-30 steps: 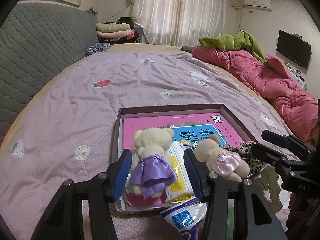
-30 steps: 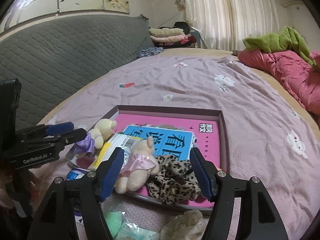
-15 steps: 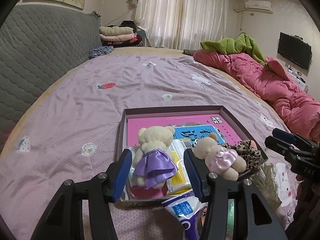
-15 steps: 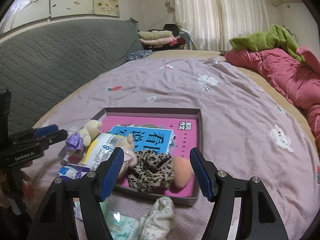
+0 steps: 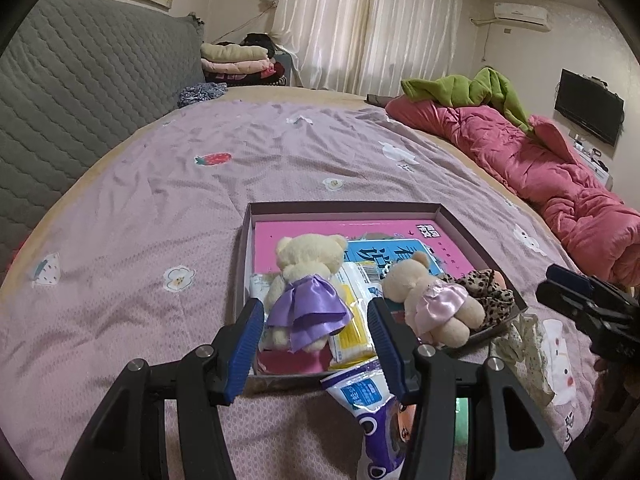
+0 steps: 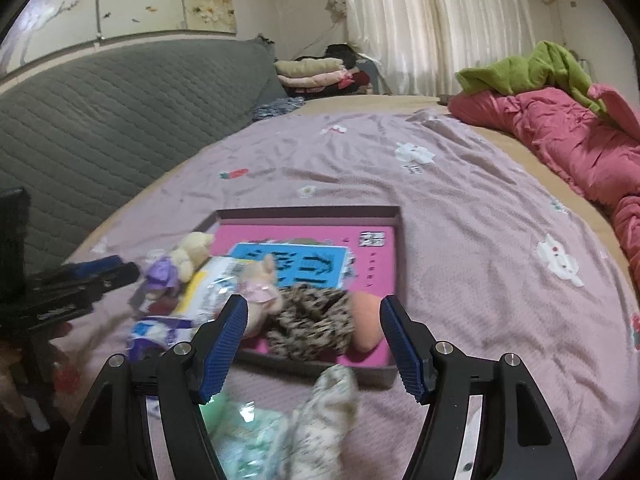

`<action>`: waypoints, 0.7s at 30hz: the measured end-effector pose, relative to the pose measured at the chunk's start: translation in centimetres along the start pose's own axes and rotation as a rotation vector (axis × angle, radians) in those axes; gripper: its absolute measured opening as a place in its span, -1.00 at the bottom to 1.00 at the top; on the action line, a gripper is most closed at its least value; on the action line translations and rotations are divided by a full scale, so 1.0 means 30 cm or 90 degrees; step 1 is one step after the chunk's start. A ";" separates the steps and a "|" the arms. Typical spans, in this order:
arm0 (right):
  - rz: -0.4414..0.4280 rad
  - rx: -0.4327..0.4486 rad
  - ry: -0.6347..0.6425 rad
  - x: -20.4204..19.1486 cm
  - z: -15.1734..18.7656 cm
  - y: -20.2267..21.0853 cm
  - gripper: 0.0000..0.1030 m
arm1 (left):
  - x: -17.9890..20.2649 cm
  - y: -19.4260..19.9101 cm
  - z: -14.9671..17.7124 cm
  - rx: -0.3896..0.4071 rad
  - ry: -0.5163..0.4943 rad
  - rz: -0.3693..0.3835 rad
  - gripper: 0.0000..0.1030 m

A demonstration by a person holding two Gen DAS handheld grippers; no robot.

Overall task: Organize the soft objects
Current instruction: 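Withdraw both open grippers from the box, then move the left gripper to the purple snack bag while the right moves to the floral cloth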

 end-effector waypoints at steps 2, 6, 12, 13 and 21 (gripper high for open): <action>-0.006 -0.004 0.020 -0.030 0.015 0.012 0.36 | 0.002 0.002 0.003 -0.001 0.001 0.002 0.04; 0.011 -0.009 0.048 -0.050 0.044 0.023 0.36 | 0.004 0.011 0.015 -0.006 0.005 0.001 0.04; 0.033 -0.027 0.014 -0.012 0.088 0.042 0.36 | 0.019 0.036 0.034 -0.009 0.011 0.004 0.04; 0.031 -0.025 0.009 -0.010 0.091 0.054 0.36 | 0.023 0.042 0.038 -0.009 0.010 0.004 0.04; 0.027 -0.031 0.015 -0.021 0.125 0.112 0.36 | 0.056 0.066 0.075 -0.023 0.020 0.018 0.04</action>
Point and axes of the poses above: each gripper's, at about its wrist camera, not at the fingertips, and y roughly against the way its jaws point, x to its right, z to its underside, the point moved 9 cm from there along -y, roughly the way its jaws point, and after that the axes turned 10 degrees about -y, right-handed, at the moved point
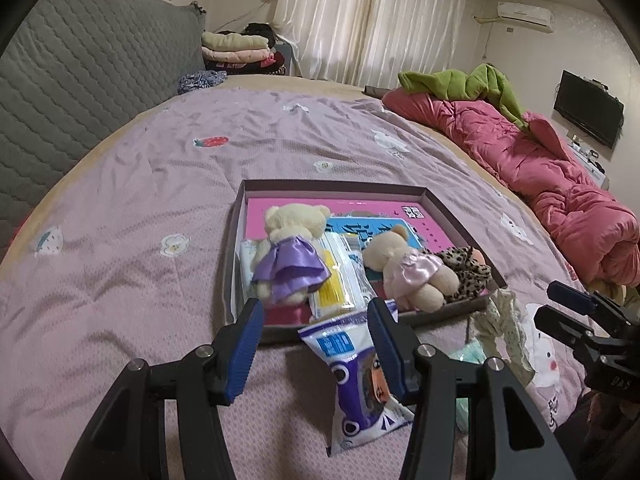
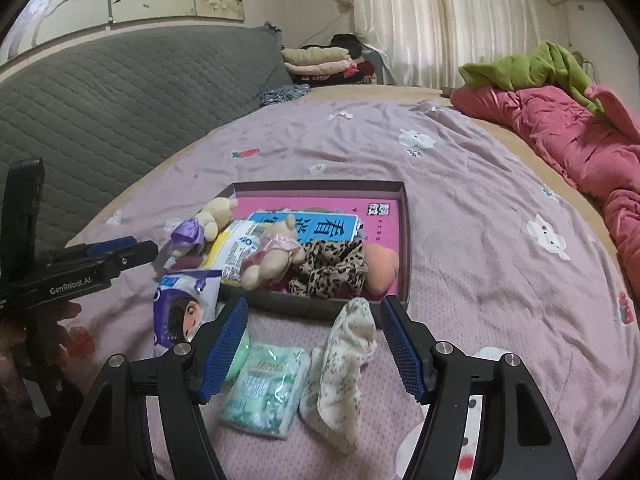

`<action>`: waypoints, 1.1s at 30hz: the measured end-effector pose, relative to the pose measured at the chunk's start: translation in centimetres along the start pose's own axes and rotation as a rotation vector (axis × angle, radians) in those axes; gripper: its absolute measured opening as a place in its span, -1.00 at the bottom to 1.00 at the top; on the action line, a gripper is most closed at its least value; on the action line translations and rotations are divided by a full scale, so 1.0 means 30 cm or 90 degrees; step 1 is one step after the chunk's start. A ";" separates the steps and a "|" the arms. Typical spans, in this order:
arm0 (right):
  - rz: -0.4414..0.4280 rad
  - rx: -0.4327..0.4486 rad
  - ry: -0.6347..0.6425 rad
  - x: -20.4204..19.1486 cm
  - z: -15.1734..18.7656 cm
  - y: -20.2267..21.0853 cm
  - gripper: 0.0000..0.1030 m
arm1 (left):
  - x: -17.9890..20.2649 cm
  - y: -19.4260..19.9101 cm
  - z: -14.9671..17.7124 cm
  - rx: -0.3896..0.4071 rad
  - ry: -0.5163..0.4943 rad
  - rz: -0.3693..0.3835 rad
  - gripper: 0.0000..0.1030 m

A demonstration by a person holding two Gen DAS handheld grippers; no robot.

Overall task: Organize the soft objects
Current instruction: 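Move the left gripper to the purple snack bag while the right moves to the floral cloth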

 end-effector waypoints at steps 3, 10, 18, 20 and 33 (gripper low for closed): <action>0.004 -0.005 -0.003 0.008 0.008 0.001 0.36 | 0.003 0.029 0.007 0.008 0.017 0.006 0.04; 0.009 -0.025 -0.009 0.012 0.032 -0.005 0.36 | 0.010 0.037 0.067 -0.026 0.034 0.022 0.04; 0.018 -0.042 -0.015 0.024 0.058 -0.017 0.36 | 0.045 0.039 0.114 -0.048 0.036 0.043 0.04; 0.016 -0.046 -0.027 0.033 0.058 -0.024 0.36 | 0.056 0.031 0.119 -0.054 0.029 0.049 0.04; 0.030 -0.076 -0.046 0.069 0.072 -0.083 0.36 | 0.058 -0.089 0.182 -0.120 0.062 0.079 0.04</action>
Point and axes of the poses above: each gripper's, at about its wrist camera, not at the fingertips, and y roughly against the way its jaws point, x to its right, z to its underside, the point moved 9 cm from there along -y, roughly the way its jaws point, and after that the axes turned 10 degrees about -y, right-handed, at the moved point
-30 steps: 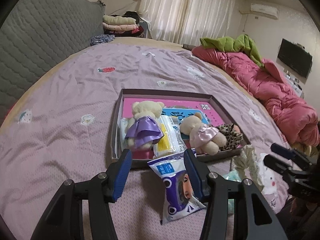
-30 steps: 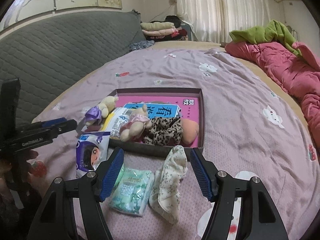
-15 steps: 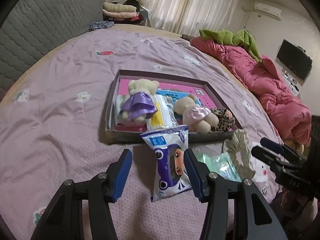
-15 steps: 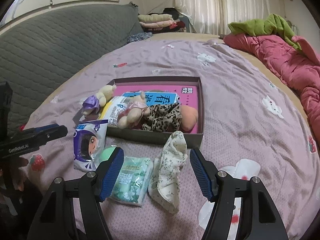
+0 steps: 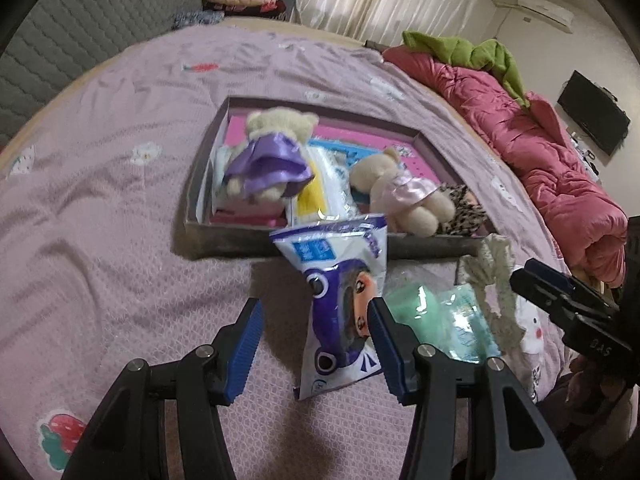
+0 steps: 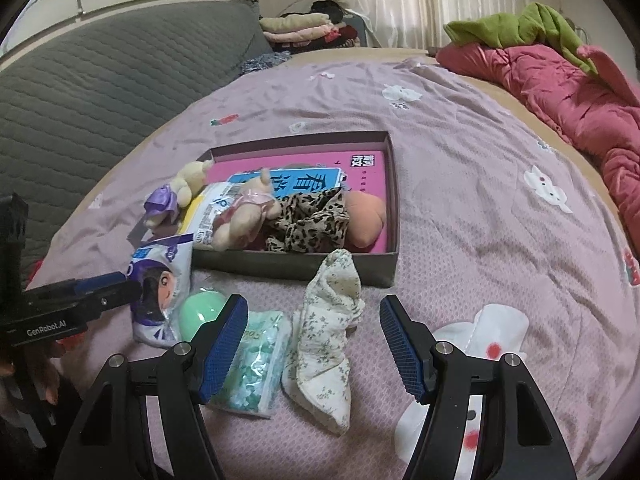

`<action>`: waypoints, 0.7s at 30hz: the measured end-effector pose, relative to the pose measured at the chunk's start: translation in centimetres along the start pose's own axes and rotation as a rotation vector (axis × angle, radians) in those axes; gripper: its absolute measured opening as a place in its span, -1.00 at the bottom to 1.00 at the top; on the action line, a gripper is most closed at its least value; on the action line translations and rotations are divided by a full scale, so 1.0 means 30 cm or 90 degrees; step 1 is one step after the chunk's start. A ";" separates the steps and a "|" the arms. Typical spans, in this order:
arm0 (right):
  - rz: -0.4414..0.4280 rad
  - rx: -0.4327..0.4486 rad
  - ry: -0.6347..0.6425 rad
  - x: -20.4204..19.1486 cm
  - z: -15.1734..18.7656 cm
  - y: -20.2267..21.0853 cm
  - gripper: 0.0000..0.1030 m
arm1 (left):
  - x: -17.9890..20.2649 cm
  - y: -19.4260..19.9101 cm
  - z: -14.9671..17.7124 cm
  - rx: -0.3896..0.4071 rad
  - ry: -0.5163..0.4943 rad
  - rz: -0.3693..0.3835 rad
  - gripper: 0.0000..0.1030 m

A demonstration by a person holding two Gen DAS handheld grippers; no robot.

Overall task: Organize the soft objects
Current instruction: 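Move the left gripper to the purple snack bag while the right moves to the floral cloth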

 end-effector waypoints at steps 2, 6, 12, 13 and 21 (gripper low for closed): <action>-0.001 -0.007 -0.003 0.003 0.004 -0.011 0.36 | -0.004 -0.014 0.004 -0.007 0.012 0.007 0.04; 0.013 -0.019 -0.004 0.019 0.014 -0.028 0.36 | -0.026 -0.034 0.001 -0.013 0.042 0.023 0.04; 0.016 -0.027 -0.014 0.035 0.013 -0.051 0.36 | -0.019 -0.068 -0.014 -0.017 0.044 0.028 0.04; 0.014 -0.029 -0.015 0.034 0.014 -0.051 0.36 | -0.015 -0.074 -0.015 -0.018 0.042 0.029 0.04; 0.016 -0.045 -0.013 0.037 0.015 -0.104 0.36 | -0.012 -0.095 -0.019 -0.022 0.051 0.043 0.04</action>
Point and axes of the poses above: each gripper's, at about its wrist camera, not at the fingertips, and y roughly against the way its jaws point, x to its right, z to its underside, the point moved 9 cm from there along -y, roughly the way its jaws point, and after that the axes turned 10 degrees about -y, right-handed, at the moved point
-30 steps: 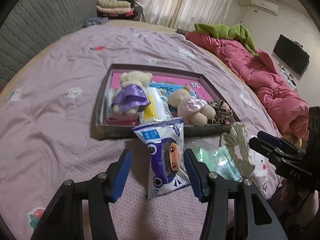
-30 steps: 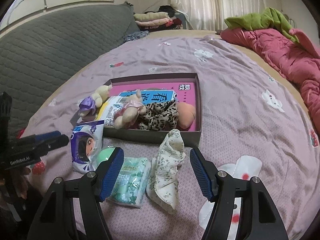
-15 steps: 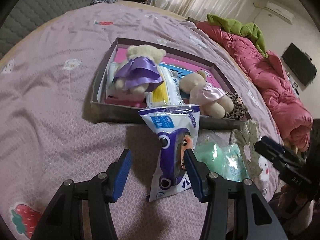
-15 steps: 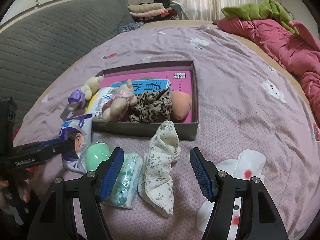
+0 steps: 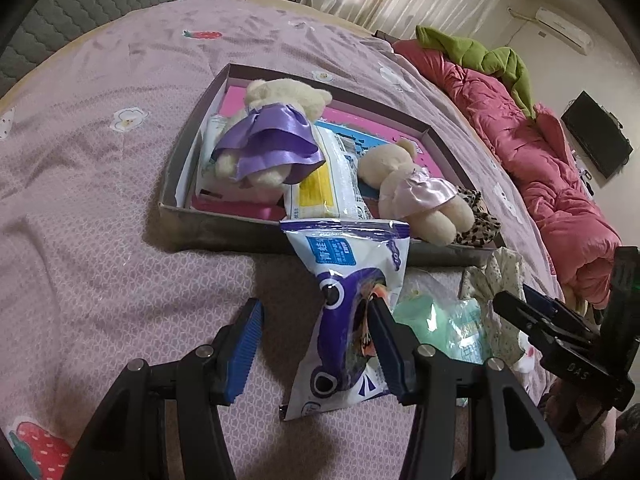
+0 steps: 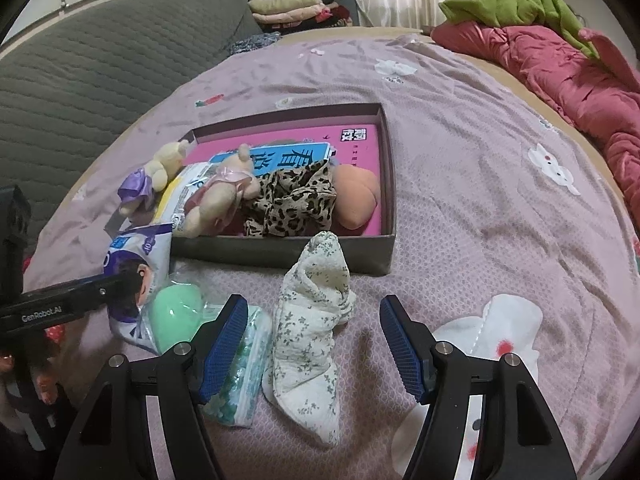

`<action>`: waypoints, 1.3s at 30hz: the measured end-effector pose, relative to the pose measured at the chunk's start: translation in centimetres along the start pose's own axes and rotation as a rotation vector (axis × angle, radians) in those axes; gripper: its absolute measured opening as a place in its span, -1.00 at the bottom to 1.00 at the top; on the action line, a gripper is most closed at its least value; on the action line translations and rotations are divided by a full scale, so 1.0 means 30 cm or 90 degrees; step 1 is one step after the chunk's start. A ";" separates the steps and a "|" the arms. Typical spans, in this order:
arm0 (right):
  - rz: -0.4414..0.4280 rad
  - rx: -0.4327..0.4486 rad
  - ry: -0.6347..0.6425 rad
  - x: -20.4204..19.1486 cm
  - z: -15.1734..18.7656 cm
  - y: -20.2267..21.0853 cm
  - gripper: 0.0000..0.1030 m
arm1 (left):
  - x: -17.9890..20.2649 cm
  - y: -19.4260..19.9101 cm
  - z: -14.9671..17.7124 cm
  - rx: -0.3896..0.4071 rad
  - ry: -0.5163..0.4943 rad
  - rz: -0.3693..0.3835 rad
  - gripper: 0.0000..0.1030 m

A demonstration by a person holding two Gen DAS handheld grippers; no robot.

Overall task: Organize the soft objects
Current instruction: 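Move the left gripper to the purple snack bag while the right moves to the floral cloth, then grasp the purple snack bag with the left gripper while the right grasps the floral cloth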

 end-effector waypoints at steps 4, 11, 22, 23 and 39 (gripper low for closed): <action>0.001 -0.001 0.004 -0.001 -0.008 -0.016 0.02 | 0.005 -0.007 -0.005 0.001 -0.001 0.004 0.04; -0.012 -0.013 -0.007 0.007 -0.005 -0.038 -0.31 | 0.009 -0.018 -0.013 -0.002 0.002 0.022 0.04; -0.028 -0.035 -0.048 0.038 0.005 -0.057 -0.33 | 0.044 -0.074 -0.023 -0.023 0.004 0.073 0.02; -0.029 -0.038 -0.053 0.041 0.007 -0.060 -0.33 | 0.045 -0.076 -0.023 -0.024 0.003 0.076 -0.01; -0.031 -0.027 -0.048 0.043 -0.012 -0.042 -0.53 | 0.082 -0.024 -0.055 0.013 -0.012 0.101 -0.68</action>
Point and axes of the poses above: each gripper's, at about its wrist camera, not at the fingertips, and y roughly against the way its jaws point, x to its right, z to its underside, the point moved 9 cm from there along -y, roughly the way its jaws point, and after that the axes turned 10 degrees about -y, right-handed, at the moved point
